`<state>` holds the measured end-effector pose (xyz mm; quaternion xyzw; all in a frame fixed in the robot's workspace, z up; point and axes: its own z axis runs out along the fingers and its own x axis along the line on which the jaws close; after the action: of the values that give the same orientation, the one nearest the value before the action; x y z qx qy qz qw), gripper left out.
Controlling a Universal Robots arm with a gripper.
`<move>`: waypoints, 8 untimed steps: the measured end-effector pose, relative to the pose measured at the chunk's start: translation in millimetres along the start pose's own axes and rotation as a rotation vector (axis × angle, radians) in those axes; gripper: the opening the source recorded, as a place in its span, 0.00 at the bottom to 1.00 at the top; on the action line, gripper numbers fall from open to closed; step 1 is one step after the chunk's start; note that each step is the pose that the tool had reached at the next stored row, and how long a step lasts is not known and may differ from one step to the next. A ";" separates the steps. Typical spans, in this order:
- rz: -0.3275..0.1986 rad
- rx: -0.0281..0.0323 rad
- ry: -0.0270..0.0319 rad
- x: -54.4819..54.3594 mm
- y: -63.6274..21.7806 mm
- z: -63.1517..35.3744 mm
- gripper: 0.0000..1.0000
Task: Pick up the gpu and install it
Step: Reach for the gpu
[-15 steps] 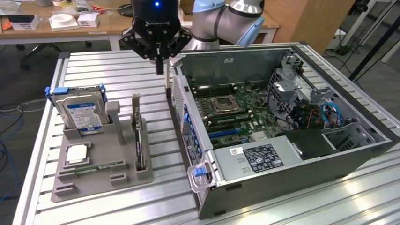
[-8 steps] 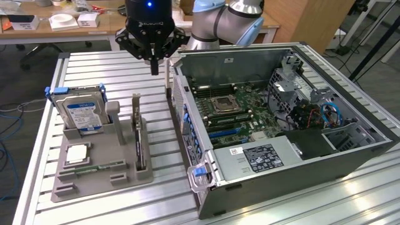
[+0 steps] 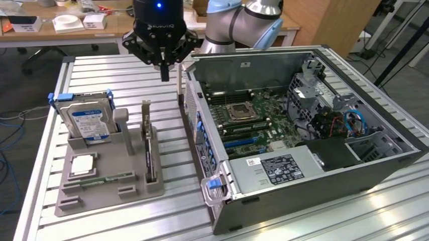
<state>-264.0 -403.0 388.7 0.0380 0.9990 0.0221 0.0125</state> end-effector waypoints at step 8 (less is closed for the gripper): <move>0.000 0.0000 0.0000 2.7 -6.3 0.0 0.11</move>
<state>-267.2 -409.1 388.4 0.0381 0.9990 0.0221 0.0125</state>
